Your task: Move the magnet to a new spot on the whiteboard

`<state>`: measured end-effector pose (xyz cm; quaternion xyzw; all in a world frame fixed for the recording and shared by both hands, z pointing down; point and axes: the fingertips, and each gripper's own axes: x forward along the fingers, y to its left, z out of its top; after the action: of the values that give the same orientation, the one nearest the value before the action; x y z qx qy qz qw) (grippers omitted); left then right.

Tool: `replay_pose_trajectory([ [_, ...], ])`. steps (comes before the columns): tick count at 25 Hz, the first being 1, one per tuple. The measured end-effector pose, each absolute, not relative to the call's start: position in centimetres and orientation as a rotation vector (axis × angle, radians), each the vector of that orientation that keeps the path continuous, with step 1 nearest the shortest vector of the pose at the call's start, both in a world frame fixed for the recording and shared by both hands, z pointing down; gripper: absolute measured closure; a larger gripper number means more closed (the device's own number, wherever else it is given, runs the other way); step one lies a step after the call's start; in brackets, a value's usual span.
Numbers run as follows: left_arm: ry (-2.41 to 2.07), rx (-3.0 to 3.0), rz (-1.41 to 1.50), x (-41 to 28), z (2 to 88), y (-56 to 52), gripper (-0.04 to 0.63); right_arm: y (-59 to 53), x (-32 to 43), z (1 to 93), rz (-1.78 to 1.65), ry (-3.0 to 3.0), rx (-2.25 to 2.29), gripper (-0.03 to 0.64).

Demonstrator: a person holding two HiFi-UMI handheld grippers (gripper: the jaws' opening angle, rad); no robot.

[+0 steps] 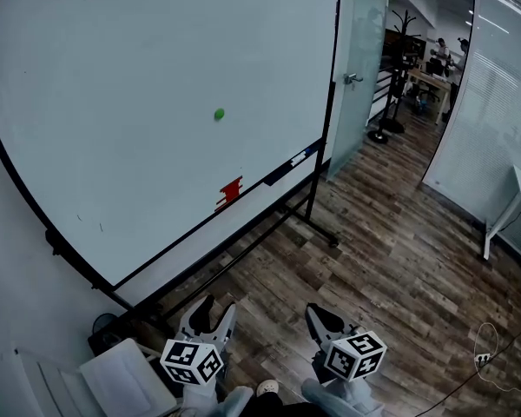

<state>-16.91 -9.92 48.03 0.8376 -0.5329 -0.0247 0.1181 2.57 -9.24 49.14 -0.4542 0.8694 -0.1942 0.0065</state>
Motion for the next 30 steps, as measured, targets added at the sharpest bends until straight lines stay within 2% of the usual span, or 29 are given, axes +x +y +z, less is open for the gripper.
replay_pose_trajectory([
  [13,-1.536,2.459,-0.045,-17.8,48.9,-14.5,0.374,-13.9,1.9,50.1,-0.625,2.707,-1.447,0.589],
  [30,-1.510,2.423,-0.022,-17.4,51.2,-13.6,0.374,-12.6,1.9,51.7,-0.669,2.720,-1.463,0.589],
])
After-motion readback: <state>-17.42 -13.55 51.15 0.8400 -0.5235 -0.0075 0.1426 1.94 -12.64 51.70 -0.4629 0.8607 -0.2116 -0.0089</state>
